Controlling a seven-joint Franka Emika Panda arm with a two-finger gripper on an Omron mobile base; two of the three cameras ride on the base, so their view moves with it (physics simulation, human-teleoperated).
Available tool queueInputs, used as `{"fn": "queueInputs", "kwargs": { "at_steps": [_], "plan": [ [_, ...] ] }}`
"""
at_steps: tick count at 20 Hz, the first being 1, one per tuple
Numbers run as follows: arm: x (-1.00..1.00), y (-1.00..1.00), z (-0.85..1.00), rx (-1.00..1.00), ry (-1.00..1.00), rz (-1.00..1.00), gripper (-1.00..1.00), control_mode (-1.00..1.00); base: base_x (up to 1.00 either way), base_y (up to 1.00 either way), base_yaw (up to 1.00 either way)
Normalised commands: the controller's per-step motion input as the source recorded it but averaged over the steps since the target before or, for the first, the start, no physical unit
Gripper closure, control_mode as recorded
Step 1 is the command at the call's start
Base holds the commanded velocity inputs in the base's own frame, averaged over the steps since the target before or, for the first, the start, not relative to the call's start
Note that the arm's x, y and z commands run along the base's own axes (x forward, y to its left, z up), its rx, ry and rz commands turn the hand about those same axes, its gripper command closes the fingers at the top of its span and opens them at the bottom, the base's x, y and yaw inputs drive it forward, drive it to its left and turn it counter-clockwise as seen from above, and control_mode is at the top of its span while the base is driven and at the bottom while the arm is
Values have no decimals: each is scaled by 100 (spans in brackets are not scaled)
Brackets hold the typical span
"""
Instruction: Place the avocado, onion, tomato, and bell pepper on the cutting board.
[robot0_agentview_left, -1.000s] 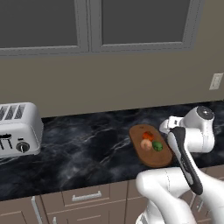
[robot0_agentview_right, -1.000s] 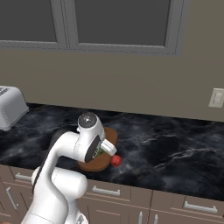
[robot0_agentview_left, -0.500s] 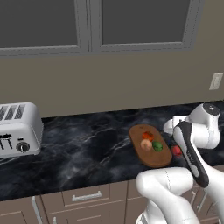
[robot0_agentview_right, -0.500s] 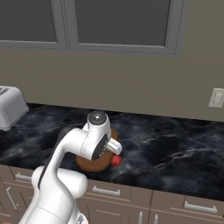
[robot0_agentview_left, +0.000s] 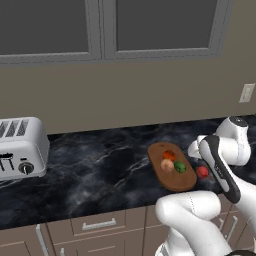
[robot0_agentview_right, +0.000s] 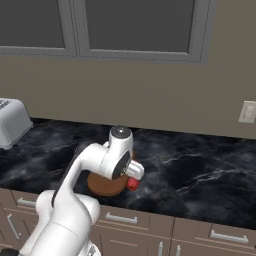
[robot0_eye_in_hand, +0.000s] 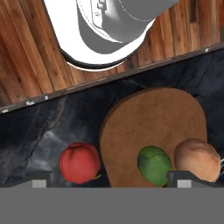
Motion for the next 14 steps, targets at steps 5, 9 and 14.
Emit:
{"fn": "queueInputs", "kwargs": {
  "at_steps": [5, 9, 14],
  "plan": [
    [0, -12, -16, 0, 5, 8, -100, -100, 0, 0, 0],
    [0, -8, -20, 0, 1, 9, -100, -100, 0, 0, 0],
    [0, 0, -26, -3, 0, 7, -100, -100, 0, 0, 0]
  ]
}}
